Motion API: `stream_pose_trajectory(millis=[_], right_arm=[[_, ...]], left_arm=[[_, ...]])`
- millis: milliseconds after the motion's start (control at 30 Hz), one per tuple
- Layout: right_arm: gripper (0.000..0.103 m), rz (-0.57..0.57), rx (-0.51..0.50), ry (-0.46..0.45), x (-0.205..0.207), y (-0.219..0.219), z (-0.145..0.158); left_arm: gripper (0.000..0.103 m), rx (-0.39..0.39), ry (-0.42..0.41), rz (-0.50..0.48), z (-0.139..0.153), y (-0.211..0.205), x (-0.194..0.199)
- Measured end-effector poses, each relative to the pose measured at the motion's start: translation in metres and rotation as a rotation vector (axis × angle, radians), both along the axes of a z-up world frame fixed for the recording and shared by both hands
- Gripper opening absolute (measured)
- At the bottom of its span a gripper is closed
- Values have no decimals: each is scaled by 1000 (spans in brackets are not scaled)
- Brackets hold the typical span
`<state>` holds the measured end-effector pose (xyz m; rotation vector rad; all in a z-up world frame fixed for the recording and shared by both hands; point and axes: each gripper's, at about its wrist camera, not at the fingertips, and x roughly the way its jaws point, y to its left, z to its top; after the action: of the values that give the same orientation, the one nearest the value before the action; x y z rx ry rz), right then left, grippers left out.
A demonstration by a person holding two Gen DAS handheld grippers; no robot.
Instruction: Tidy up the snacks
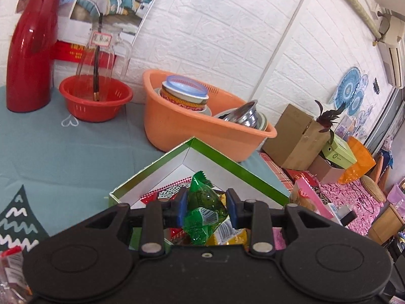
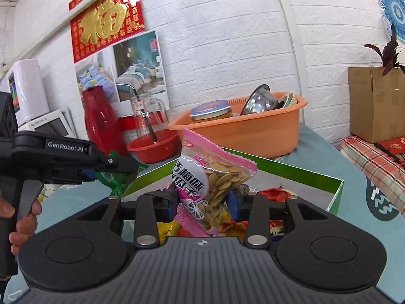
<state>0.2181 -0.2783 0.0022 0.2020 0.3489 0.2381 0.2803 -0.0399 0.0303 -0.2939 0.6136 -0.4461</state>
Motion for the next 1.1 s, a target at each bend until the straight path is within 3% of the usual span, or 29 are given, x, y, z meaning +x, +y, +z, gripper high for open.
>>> stream_pose_trajectory(millis=[100, 133, 167, 200, 233, 300, 433, 667, 867, 1100], right_arm=[[69, 3, -23, -7, 9, 3, -5], [75, 4, -47, -13, 11, 6, -8], [76, 2, -69, -15, 13, 8, -10], [83, 4, -93, -14, 15, 10, -12], [95, 6, -106, -9, 15, 11, -13], [103, 12, -105, -42, 11, 9, -12], [103, -27, -155, -91, 2, 12, -5], [103, 17, -112, -113, -27, 16, 11], [103, 114, -92, -113, -57, 31, 18], [103, 249, -77, -58, -79, 59, 13]], left_arm=[[52, 4, 14, 3, -8, 0, 10], [55, 1, 11, 6, -10, 0, 11], [78, 2, 2, 20, -12, 1, 12], [97, 2, -2, 30, -13, 2, 12], [103, -2, -1, 40, -14, 4, 13], [103, -9, -3, 65, -15, 6, 12], [103, -1, 19, 71, -14, 8, 10], [103, 18, 16, 53, 3, 23, -21], [103, 55, 5, 71, 14, 57, -69], [103, 95, 42, 156, 2, 109, -113]])
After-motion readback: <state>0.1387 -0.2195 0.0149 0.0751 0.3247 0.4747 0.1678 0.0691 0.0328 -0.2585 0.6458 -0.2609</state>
